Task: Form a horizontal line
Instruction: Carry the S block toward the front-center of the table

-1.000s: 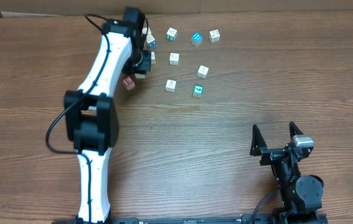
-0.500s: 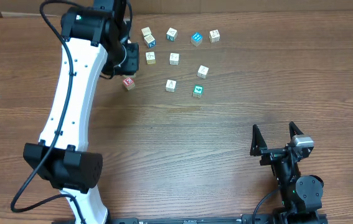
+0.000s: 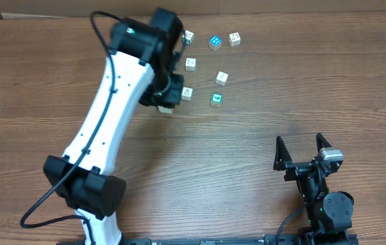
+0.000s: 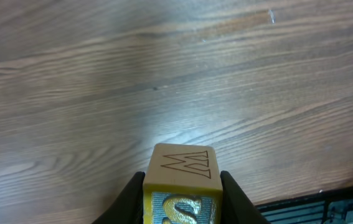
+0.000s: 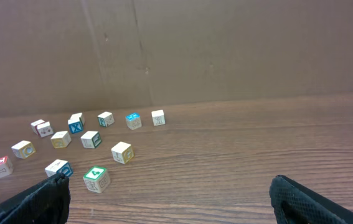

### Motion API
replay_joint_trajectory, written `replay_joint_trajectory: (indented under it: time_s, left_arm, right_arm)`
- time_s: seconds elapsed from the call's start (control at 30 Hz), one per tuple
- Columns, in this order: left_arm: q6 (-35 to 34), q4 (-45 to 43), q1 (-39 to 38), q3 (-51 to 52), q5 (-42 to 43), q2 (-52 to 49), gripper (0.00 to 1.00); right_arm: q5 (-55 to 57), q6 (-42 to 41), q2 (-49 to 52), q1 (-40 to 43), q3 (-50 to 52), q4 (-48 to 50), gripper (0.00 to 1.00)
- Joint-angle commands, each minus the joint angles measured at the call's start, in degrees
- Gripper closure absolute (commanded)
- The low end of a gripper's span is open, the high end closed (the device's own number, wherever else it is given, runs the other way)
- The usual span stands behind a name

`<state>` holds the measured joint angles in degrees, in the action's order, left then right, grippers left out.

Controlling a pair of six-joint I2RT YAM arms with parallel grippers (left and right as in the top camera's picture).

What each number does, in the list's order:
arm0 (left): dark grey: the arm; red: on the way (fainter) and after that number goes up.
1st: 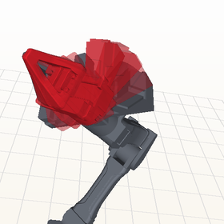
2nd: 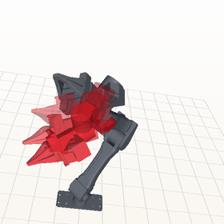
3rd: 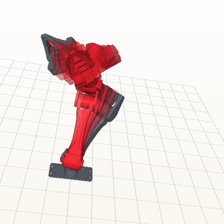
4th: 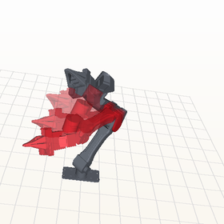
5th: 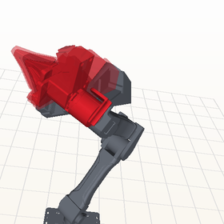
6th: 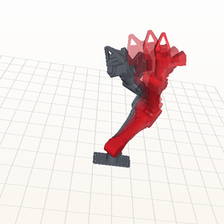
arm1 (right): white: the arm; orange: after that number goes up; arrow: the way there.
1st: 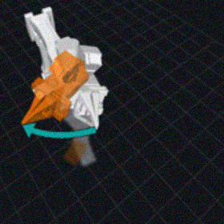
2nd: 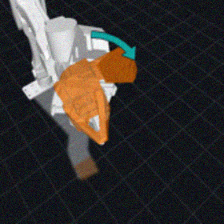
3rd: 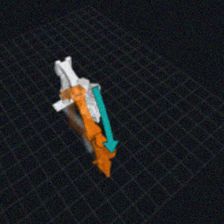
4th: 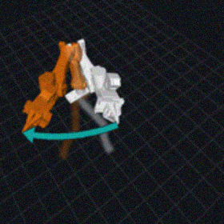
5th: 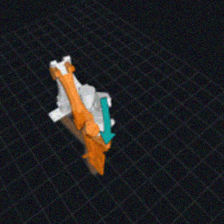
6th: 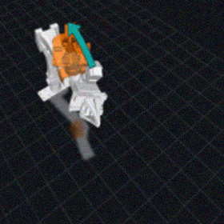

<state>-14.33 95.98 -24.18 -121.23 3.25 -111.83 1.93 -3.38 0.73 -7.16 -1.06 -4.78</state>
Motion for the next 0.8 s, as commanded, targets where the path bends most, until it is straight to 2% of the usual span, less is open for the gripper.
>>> replay_joint_trajectory:
  time_s: [0.0,0.13,0.3,0.5,0.6,0.77]
  left_arm:
    - [-5.3,-2.7,-2.2,5.2,0.6,1.6,0.89]
    - [-8.8,-8.1,-4.1,12.0,0.6,1.6,0.87]
    - [-14.7,-19.5,-5.9,22.9,0.6,1.6,0.89]
    - [-21.1,-32.1,-6.8,32.8,0.9,1.6,0.96]
    - [-21.7,-35.8,-7.0,35.8,1.9,1.6,0.93]
    - [-21.7,-38.9,-7.0,38.0,0.3,1.6,0.95]
  right_arm:
    - [0.6,0.3,-0.6,-0.3,0.6,0.2,0.00]
    - [0.5,0.3,-0.6,-0.3,0.6,0.2,0.00]
    - [0.6,0.2,-0.6,-0.3,0.6,0.2,0.00]
    - [0.6,0.2,-0.6,-0.3,0.6,0.2,0.00]
    - [0.6,0.3,-0.6,-0.3,0.6,0.2,0.00]
    - [0.6,0.2,-0.6,-0.3,0.6,0.2,0.00]
